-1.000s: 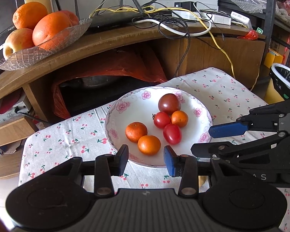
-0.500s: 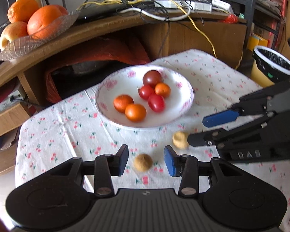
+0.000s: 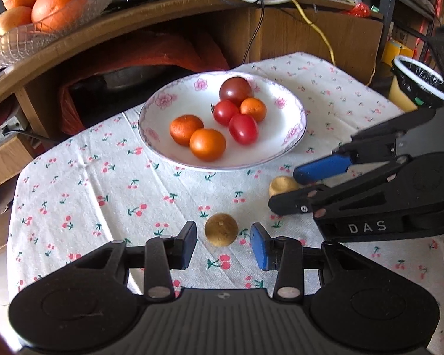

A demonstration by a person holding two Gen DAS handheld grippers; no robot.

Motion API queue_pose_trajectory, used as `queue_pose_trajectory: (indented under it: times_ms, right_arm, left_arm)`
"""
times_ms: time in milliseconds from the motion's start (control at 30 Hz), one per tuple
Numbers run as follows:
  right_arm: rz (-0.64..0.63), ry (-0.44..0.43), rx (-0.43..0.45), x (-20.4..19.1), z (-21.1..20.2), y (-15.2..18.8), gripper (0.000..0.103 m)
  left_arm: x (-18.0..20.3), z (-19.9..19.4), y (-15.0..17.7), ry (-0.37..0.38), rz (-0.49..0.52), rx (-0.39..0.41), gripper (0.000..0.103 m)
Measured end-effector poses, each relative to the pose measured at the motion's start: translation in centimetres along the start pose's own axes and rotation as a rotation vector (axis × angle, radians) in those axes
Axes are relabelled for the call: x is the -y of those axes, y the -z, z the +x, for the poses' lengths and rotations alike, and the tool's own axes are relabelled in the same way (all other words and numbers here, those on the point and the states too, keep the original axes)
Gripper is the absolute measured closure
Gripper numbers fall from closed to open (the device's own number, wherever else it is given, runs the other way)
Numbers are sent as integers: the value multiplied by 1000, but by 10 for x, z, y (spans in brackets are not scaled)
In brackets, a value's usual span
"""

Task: Organize fruits
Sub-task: 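Grasp the kiwi with the left gripper while the right grasps the pear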

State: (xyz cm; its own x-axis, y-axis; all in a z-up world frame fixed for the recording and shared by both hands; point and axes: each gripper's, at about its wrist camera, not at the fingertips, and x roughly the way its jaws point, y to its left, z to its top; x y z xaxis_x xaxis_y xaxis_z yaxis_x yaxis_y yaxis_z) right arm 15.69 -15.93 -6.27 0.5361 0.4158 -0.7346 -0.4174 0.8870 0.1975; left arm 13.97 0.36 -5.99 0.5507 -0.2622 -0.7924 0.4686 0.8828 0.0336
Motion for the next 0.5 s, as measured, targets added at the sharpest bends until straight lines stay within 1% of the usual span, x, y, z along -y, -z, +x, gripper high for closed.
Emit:
queue_pose_trajectory:
  times_ms: [133, 267, 333, 400, 500]
  right_arm:
    - [-28, 1, 1, -2, 3, -2, 67]
    - [-20, -6, -1, 1, 2, -4, 73]
    - [-18, -19, -8, 2, 1, -4, 81]
    - [-25, -16, -14, 0, -1, -2, 81]
    - [-27, -8, -23, -1, -7, 1, 81]
  left_arm:
    - [-2, 4, 0, 11, -11, 5, 55]
    - [-4, 5, -1, 25, -19, 5, 55]
    - [-3, 5, -2, 27, -19, 0, 57]
    - [-2, 3, -2, 25, -15, -6, 63]
    - [-1, 1, -1, 21, -11, -12, 69]
